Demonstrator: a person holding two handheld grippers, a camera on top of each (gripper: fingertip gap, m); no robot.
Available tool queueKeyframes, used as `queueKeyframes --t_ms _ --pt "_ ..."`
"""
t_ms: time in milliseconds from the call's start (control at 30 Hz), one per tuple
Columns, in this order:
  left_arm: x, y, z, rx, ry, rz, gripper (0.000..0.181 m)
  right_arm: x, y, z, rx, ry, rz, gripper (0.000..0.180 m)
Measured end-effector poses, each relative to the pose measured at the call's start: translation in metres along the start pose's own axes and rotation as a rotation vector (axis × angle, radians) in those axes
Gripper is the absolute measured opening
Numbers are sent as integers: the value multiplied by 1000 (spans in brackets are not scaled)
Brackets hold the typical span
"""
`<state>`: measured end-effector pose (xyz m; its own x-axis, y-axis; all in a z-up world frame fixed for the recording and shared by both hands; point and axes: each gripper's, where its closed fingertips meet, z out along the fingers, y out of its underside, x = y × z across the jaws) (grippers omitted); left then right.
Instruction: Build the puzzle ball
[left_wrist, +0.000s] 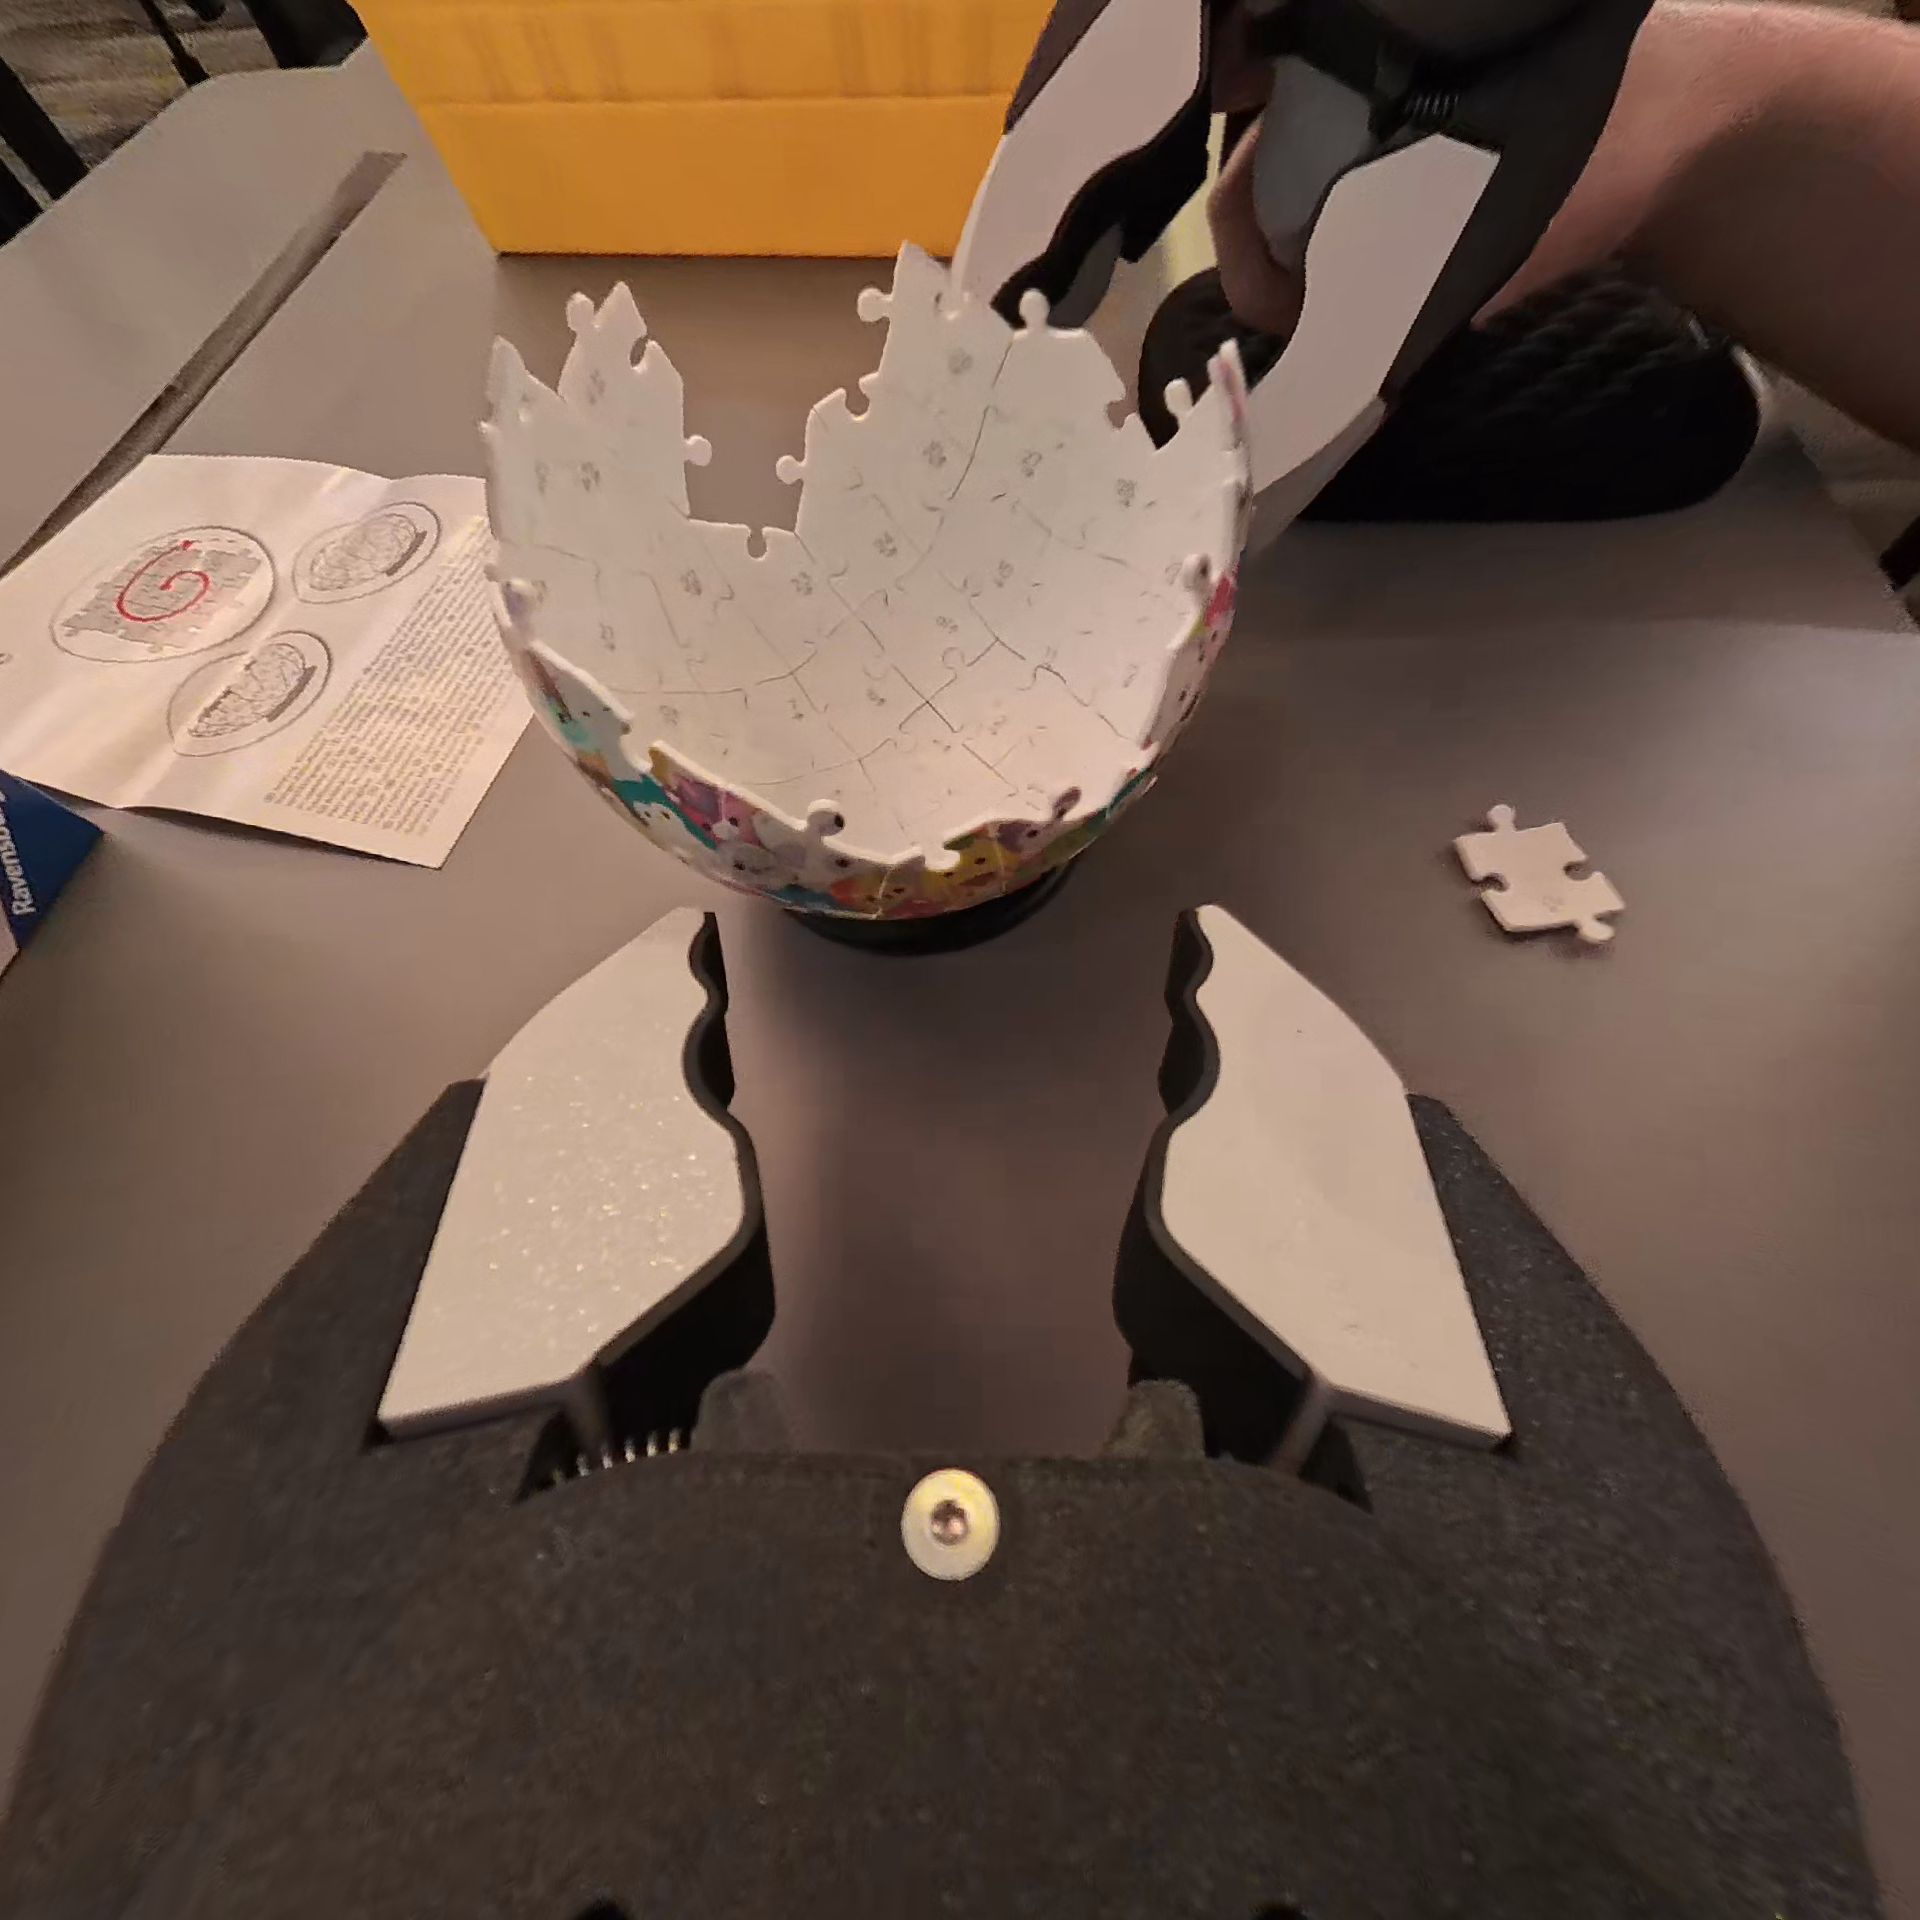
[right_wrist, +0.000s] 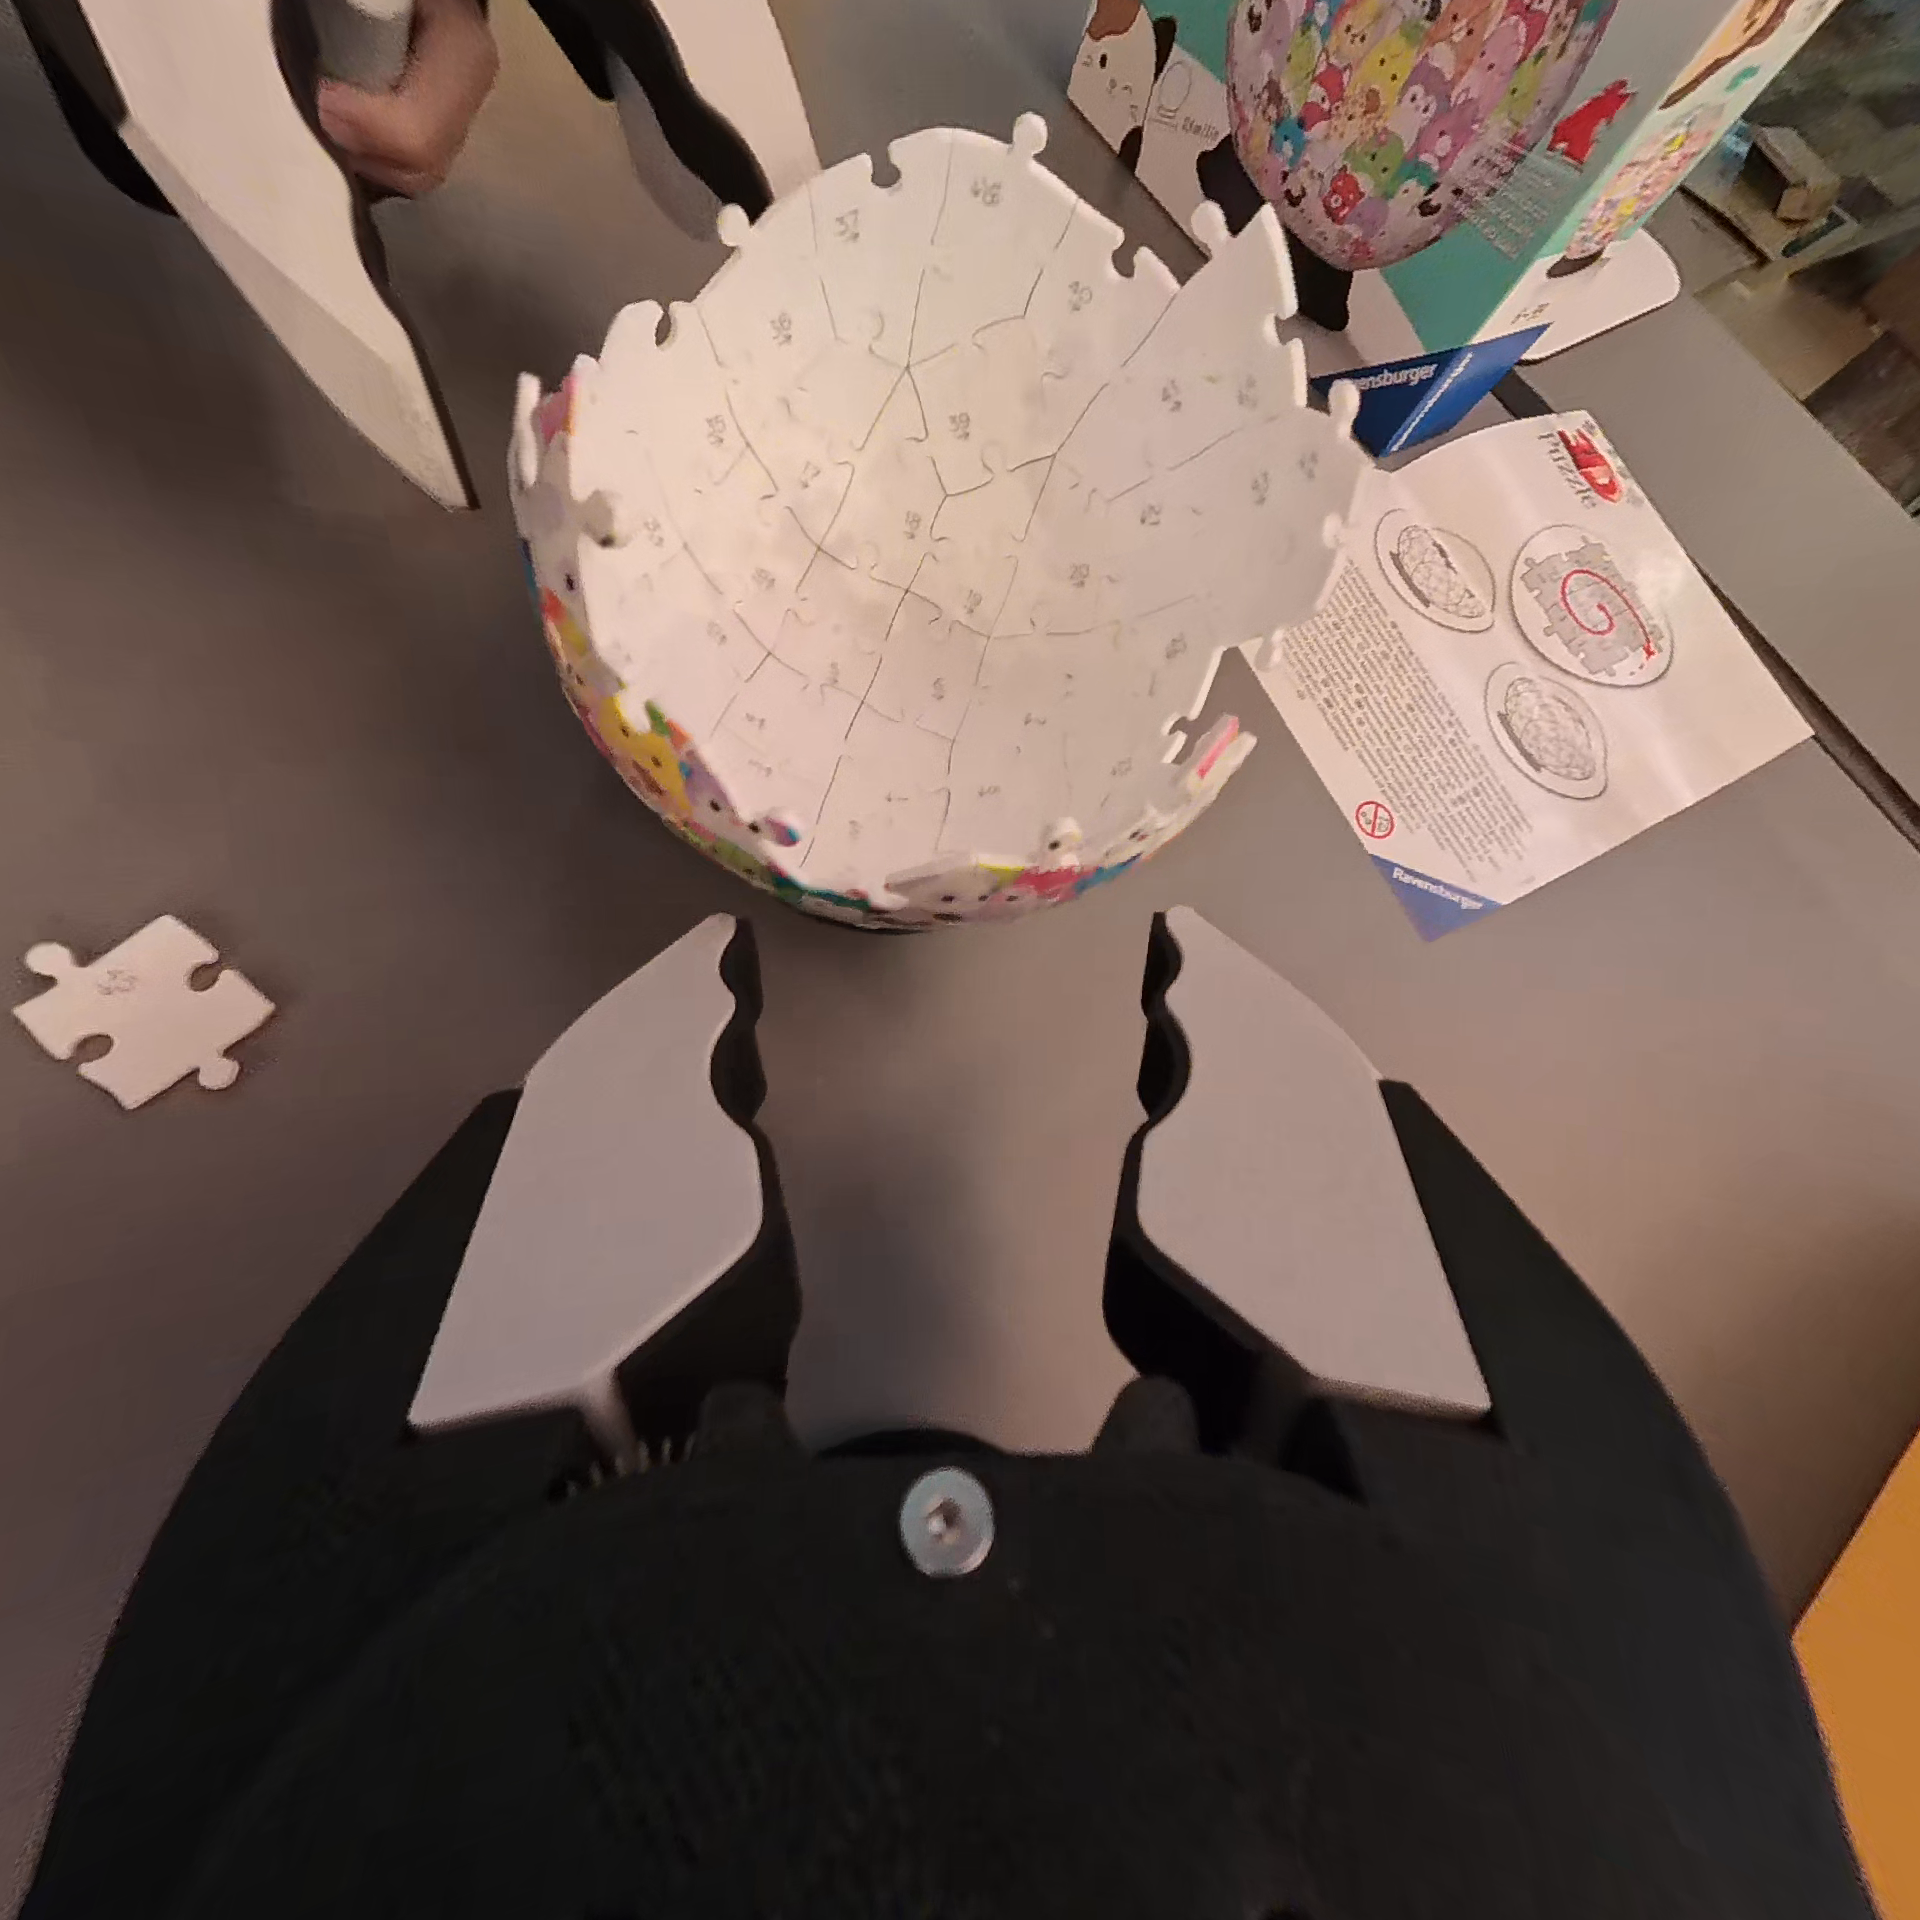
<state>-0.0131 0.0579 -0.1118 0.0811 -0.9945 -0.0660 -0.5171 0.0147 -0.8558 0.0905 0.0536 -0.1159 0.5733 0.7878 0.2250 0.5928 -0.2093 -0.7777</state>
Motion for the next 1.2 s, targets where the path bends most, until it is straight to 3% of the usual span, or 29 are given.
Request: queueKeyframes --t_ms 333,1033,1200 --pt "-14 2 11 -32 -74 140 74 -3 -8 3 51 -61 23 67" --pt "-11 -20 -9 58 -76 -11 72 -16 -7 7 8 -208 248 69" --pt "-8 -20 -10 65 -71 -6 72 -17 -12 -24 96 -148 240 68"
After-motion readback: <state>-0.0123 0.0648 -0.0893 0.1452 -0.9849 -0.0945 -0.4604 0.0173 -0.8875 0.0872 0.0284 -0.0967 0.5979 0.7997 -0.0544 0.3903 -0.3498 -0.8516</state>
